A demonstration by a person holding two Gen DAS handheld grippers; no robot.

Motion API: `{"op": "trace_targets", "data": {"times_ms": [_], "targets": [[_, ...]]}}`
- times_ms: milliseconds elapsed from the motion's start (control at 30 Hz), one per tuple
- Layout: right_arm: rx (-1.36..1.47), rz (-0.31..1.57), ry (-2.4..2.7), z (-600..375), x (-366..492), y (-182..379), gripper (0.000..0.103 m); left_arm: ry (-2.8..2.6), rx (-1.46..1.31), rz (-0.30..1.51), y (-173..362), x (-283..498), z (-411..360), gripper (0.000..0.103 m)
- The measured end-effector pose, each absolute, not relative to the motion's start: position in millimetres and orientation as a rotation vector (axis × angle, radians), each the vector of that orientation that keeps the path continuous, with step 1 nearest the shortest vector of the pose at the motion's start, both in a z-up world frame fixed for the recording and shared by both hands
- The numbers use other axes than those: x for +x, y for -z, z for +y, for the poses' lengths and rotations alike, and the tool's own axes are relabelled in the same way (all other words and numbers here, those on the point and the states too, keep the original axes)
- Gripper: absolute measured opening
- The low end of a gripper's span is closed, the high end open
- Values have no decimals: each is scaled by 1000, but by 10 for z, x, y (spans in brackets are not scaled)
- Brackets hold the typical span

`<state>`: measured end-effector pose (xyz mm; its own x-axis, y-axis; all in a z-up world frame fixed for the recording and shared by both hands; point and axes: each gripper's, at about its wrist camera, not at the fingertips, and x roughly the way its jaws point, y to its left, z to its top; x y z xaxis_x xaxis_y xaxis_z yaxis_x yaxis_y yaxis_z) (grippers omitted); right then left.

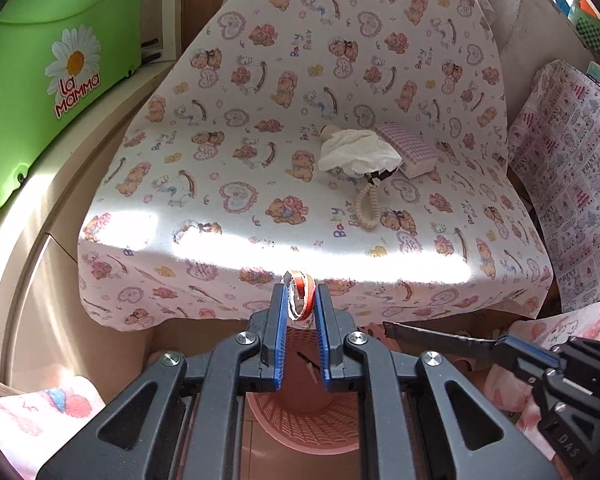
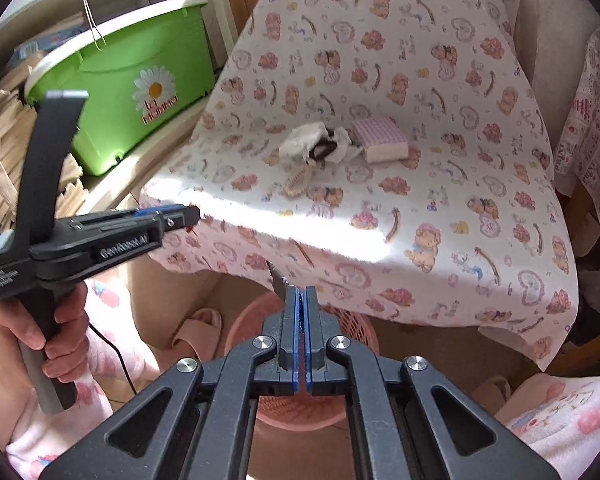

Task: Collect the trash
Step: 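Carry both items over the pink wastebasket and open both tools to drop them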

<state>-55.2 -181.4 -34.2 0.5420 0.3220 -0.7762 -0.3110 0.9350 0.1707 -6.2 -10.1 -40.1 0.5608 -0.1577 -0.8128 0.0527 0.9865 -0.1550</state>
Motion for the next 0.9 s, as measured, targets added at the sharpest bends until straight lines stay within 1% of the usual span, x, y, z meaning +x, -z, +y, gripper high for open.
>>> {"op": "trace_targets", "data": {"times_ms": [167, 333, 500, 633, 733, 767, 833, 900], "targets": [[-14, 1021, -358, -1766, -433, 640, 2, 169, -192, 1092, 664, 24, -124, 13], [-41, 1126, -294, -1697, -275, 1026, 2, 225, -237, 1270, 1057, 82, -218, 14], [-62, 1224, -261, -1616, -165, 1419, 2, 208, -217, 1338, 1279, 101, -289, 14], [-60, 1310, -231, -1597, -65, 1760, 2, 192, -255, 1414, 1540, 179, -257, 14], [-40, 1373, -210, -1600, -21, 2006, 2, 168, -233, 1453, 1723, 218, -271, 15], [-39, 1392, -206, -1595, -7, 2077, 2, 164, -218, 1465, 1770, 221, -291, 16], [-30, 1417, -198, -1596, 5, 2179, 2, 153, -192, 1480, 1836, 218, -328, 25], [-8, 1435, -193, -1574, 14, 2238, 2, 142, -173, 1485, 1864, 204, -356, 29]]}}
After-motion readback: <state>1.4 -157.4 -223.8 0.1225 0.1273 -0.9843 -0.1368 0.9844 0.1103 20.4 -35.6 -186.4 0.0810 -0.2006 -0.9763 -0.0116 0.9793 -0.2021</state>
